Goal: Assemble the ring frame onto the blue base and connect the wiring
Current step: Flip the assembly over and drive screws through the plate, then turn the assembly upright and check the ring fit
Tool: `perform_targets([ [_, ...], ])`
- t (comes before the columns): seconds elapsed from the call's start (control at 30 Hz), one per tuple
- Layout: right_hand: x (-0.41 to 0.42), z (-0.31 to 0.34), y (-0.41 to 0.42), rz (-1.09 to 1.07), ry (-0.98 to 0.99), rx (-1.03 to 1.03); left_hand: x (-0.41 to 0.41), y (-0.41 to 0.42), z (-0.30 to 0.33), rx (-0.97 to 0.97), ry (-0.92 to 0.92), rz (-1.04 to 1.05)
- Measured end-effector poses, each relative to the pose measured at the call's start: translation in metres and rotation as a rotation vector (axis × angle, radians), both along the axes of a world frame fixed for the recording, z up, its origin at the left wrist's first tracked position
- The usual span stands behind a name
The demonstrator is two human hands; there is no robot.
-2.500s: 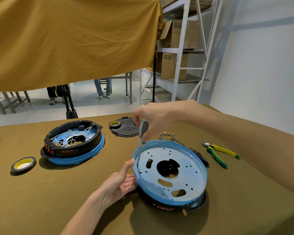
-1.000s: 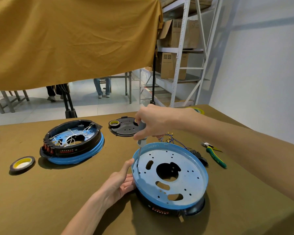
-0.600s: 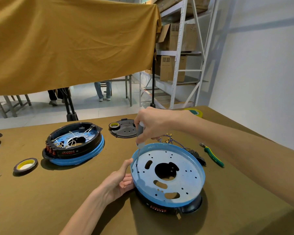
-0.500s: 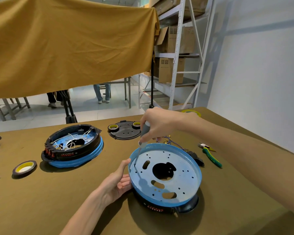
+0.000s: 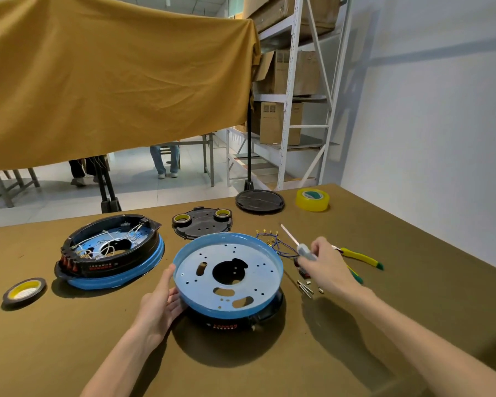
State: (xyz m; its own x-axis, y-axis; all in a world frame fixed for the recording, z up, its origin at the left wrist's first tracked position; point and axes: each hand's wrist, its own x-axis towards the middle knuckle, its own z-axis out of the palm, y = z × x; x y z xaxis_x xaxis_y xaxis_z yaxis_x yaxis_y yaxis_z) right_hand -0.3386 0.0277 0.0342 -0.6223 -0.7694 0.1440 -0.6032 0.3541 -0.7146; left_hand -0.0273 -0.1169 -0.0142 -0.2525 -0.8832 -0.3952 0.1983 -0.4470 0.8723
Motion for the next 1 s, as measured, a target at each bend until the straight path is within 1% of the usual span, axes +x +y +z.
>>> perform_targets([
  [0.1,0.011,-0.029,0.004,-0.007,0.185,0.145,-0.004,0.0,0.001,-0.043,-0.027,0.0],
  [0.17,0.02,-0.041,0.0,-0.031,0.264,0.183,-0.004,0.0,0.003,-0.063,-0.052,-0.009],
  [0.3,0.033,-0.054,-0.014,-0.038,0.323,0.239,-0.005,0.0,0.002,-0.139,-0.145,-0.018],
  [0.47,0.024,-0.05,-0.017,-0.05,0.36,0.264,-0.006,0.008,-0.001,-0.274,-0.251,-0.089],
  [0.57,0.01,-0.042,-0.012,-0.098,0.306,0.201,-0.007,0.008,-0.001,-0.432,-0.326,-0.045],
  [0.63,-0.003,-0.037,-0.006,-0.066,0.259,0.231,-0.006,0.01,-0.001,-0.537,-0.399,0.016],
  [0.67,-0.009,-0.035,-0.002,-0.024,0.243,0.269,-0.006,0.011,-0.003,-0.599,-0.467,0.049],
  [0.7,-0.014,-0.034,0.003,0.014,0.234,0.301,-0.006,0.013,-0.004,-0.675,-0.528,0.082],
  [0.77,-0.022,-0.035,0.01,0.067,0.213,0.322,-0.005,0.018,-0.006,-0.911,-0.599,0.114],
  [0.83,-0.027,-0.036,0.013,0.119,0.161,0.315,-0.006,0.022,-0.009,-1.145,-0.647,0.016],
  [0.87,-0.029,-0.035,0.013,0.146,0.145,0.314,-0.007,0.024,-0.011,-1.225,-0.672,-0.06],
  [0.93,-0.033,-0.034,0.013,0.19,0.14,0.327,-0.008,0.026,-0.011,-1.316,-0.688,-0.181],
  [1.0,-0.034,-0.032,0.013,0.245,0.13,0.358,-0.007,0.027,-0.012,-1.367,-0.686,-0.223],
])
